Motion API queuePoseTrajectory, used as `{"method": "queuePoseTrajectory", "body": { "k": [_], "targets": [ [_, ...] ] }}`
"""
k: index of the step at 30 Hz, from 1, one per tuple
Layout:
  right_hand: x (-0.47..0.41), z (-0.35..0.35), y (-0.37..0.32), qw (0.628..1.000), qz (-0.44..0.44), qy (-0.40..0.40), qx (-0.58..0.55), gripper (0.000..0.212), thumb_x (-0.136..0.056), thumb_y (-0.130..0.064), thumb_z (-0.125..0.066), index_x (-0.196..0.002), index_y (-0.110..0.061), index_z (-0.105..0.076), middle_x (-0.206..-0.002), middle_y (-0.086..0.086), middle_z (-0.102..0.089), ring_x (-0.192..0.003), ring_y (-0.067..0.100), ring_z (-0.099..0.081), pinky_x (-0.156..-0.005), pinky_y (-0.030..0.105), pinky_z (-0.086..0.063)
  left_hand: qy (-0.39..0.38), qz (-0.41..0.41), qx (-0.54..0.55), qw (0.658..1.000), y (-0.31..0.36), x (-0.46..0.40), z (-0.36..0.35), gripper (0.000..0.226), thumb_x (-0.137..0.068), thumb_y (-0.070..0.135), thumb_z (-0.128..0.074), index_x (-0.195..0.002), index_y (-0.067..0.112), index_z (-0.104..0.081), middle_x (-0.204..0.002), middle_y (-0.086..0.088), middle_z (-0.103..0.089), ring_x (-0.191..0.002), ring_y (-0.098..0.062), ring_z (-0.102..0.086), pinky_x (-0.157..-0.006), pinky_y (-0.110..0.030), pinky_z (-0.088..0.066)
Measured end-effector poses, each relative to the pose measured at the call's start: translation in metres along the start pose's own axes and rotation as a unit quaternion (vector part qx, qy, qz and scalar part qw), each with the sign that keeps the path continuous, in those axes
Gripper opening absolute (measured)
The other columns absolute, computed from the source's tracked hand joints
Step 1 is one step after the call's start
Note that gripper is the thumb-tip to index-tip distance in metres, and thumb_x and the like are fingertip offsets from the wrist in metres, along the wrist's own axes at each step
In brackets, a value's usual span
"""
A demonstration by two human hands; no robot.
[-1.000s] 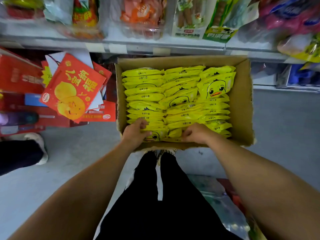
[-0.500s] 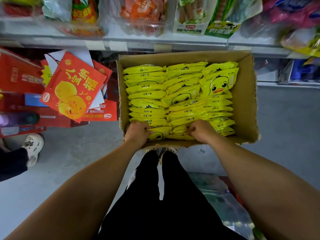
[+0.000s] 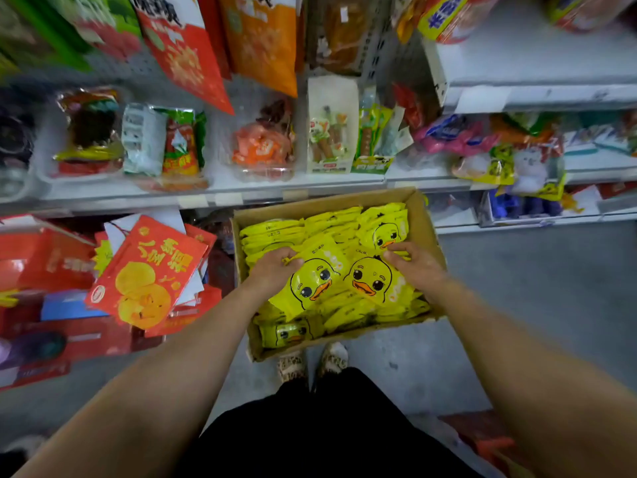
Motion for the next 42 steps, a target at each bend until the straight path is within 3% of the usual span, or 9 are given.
{"method": "queuePoseTrajectory", "body": {
  "k": [3,8,11,15,19,27,30,38,42],
  "targets": [
    [0.02,0.021,-0.012,0.991,-0.028,0.044,-0.12,0.051,-0.073,-0.056,-0.076,-0.114,-0.028,-0.065,-0.119,-0.005,-0.063,-0.109,0.018,-0.057,-0.077,0.033,-0.048,0.011,-0.027,0.016,0.999,0.032,-0.004,0.009,0.033,-0.095,0.034,-0.058,-0.115,0.009,-0.062,-0.116,-0.024,-0.062,-0.104,-0.039,-0.058,-0.081,-0.037,-0.046],
    [0.021,0.069,-0.02,0.987,-0.015,0.028,-0.156,0.088,-0.035,-0.07,-0.088,-0.107,-0.021,-0.071,-0.102,-0.002,-0.075,-0.101,0.019,-0.069,-0.098,0.041,-0.052,-0.032,-0.021,0.113,0.993,0.088,-0.01,0.011,0.036,-0.095,0.04,-0.057,-0.113,0.01,-0.064,-0.117,-0.01,-0.064,-0.113,-0.026,-0.056,-0.092,-0.033,-0.042],
    [0.017,0.105,-0.032,0.984,0.011,0.028,-0.175,0.064,-0.051,-0.055,-0.091,-0.099,-0.016,-0.074,-0.096,0.004,-0.076,-0.096,0.028,-0.071,-0.093,0.048,-0.054,-0.067,-0.005,0.183,0.981,0.121,-0.016,0.007,0.05,-0.079,0.057,-0.07,-0.11,0.019,-0.067,-0.122,-0.006,-0.064,-0.116,-0.029,-0.057,-0.104,-0.05,-0.041],
    [0.014,0.159,-0.058,0.963,0.073,0.039,-0.256,0.032,-0.077,-0.015,-0.078,-0.106,-0.004,-0.067,-0.093,0.011,-0.076,-0.074,0.02,-0.073,-0.064,0.034,-0.06,-0.139,-0.005,0.257,0.956,0.172,-0.031,-0.008,0.095,-0.037,0.07,-0.087,-0.116,0.02,-0.067,-0.122,-0.007,-0.067,-0.113,-0.029,-0.062,-0.099,-0.054,-0.046],
    [-0.002,0.229,-0.073,0.952,0.127,0.017,-0.278,0.057,-0.064,-0.022,-0.082,-0.115,-0.002,-0.065,-0.106,0.017,-0.073,-0.085,0.029,-0.072,-0.077,0.046,-0.06,-0.179,-0.045,0.299,0.936,0.258,-0.004,-0.032,0.065,-0.061,0.028,-0.078,-0.119,0.004,-0.061,-0.1,-0.015,-0.073,-0.079,-0.025,-0.073,-0.064,-0.038,-0.06],
    [-0.028,0.4,-0.091,0.936,0.219,-0.071,-0.267,0.032,-0.069,-0.02,-0.075,-0.099,-0.011,-0.068,-0.086,0.009,-0.076,-0.067,0.02,-0.072,-0.06,0.035,-0.06,-0.164,-0.137,0.314,0.925,0.41,0.013,-0.108,0.034,-0.074,0.012,-0.065,-0.108,0.005,-0.065,-0.094,-0.014,-0.074,-0.075,-0.023,-0.073,-0.063,-0.035,-0.06],
    [-0.034,0.455,-0.092,0.936,0.231,-0.079,-0.255,0.048,-0.06,-0.028,-0.083,-0.102,-0.009,-0.068,-0.088,0.013,-0.075,-0.068,0.024,-0.072,-0.063,0.04,-0.061,-0.125,-0.15,0.302,0.933,0.462,0.017,-0.126,0.041,-0.072,0.017,-0.069,-0.111,0.004,-0.066,-0.102,-0.017,-0.072,-0.078,-0.024,-0.072,-0.07,-0.037,-0.06],
    [-0.058,0.554,-0.137,0.917,0.289,-0.043,-0.273,0.033,-0.072,-0.012,-0.078,-0.103,-0.009,-0.066,-0.089,0.01,-0.074,-0.07,0.023,-0.07,-0.056,0.031,-0.058,-0.052,-0.166,0.261,0.949,0.55,0.012,-0.121,0.043,-0.069,0.022,-0.073,-0.107,0.003,-0.068,-0.102,-0.015,-0.073,-0.082,-0.024,-0.072,-0.068,-0.033,-0.059],
    [-0.076,0.582,-0.169,0.903,0.304,-0.004,-0.302,0.024,-0.082,-0.009,-0.075,-0.104,-0.009,-0.066,-0.097,0.015,-0.072,-0.061,0.018,-0.07,-0.05,0.032,-0.057,-0.027,-0.175,0.223,0.959,0.584,-0.002,-0.103,0.02,-0.081,0.015,-0.07,-0.098,0.006,-0.068,-0.088,-0.011,-0.075,-0.073,-0.02,-0.072,-0.068,-0.033,-0.06]
  ]
}}
Point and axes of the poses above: each hand's wrist, its own x-axis away from the middle knuckle, its own z-axis out of the back of the hand, y = z × x, the point moved 3 cm from there along -x, towards the middle knuckle
